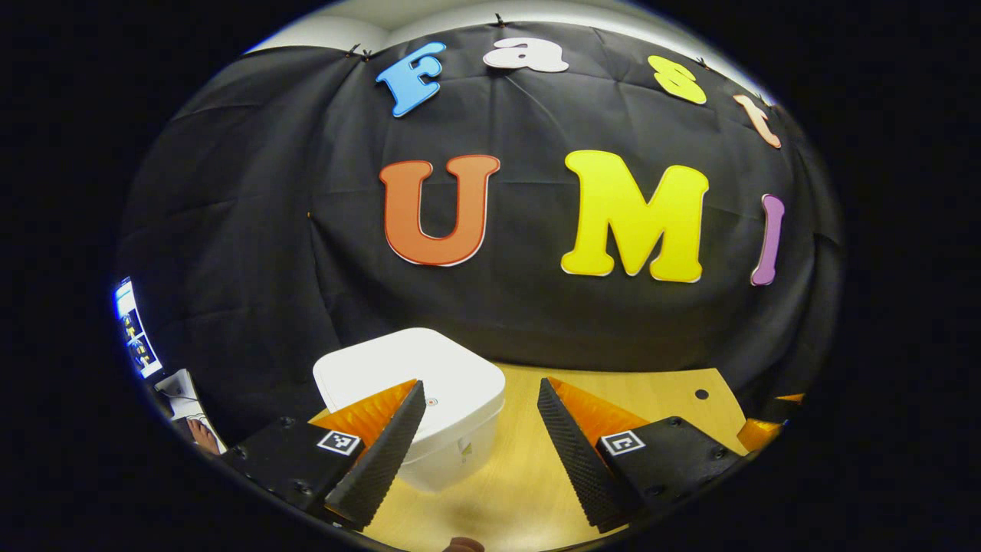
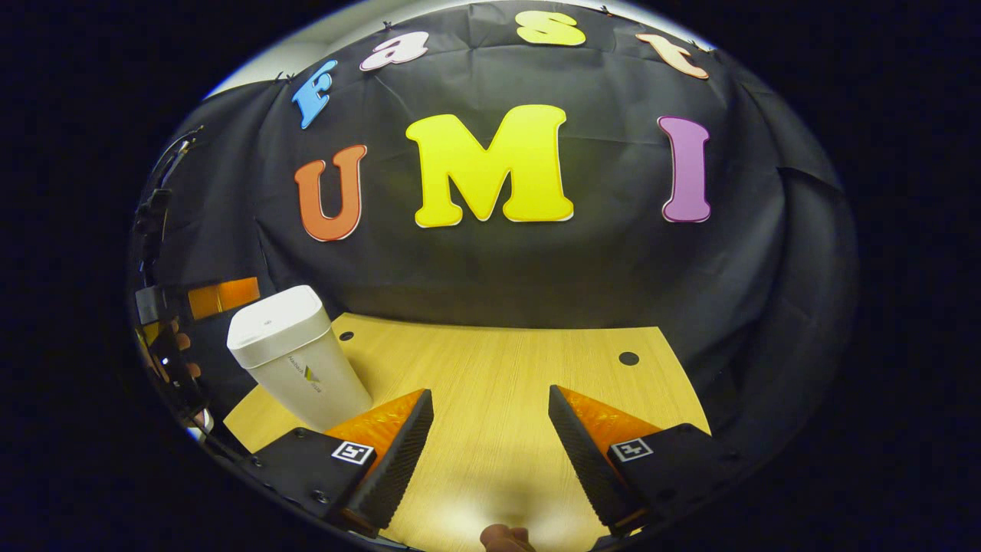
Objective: Press the lid of the desktop garbage bin to open it, pick up the crumpled paper on the desktop and throw it into the bin, then pick up the pop can on the desktop and drop it into the bin, and finally close the garbage bin lid.
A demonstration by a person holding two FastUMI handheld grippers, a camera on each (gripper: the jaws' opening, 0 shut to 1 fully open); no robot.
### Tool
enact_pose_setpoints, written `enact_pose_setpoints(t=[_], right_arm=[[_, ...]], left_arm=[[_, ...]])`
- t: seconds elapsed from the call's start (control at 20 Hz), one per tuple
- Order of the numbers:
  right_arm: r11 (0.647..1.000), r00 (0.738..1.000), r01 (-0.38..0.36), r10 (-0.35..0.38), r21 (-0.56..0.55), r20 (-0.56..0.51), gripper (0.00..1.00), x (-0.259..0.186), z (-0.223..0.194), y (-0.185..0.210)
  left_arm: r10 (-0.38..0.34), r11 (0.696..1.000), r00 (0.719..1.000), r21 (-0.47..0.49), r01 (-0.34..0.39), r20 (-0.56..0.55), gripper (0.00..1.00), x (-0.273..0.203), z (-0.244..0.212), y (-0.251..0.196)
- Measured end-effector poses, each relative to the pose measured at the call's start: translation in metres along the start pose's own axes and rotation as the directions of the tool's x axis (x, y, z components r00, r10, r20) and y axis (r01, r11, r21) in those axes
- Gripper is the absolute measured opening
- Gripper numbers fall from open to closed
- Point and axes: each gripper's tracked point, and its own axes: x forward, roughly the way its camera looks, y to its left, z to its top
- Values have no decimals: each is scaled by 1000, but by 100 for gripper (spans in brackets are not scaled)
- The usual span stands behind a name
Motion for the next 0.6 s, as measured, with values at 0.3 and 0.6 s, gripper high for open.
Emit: enact_pose_setpoints(t=[0.3,0.6], right_arm=[[999,995,51,-50,-6,87,96,-27,12,-1],[994,985,106,-107,13,139,96,-45,2,-6]], left_arm=[[-107,993,994,59,106,20,98,-33,-30,-33],[-206,976,978,79,204,19,97,-49,-54,-49]])
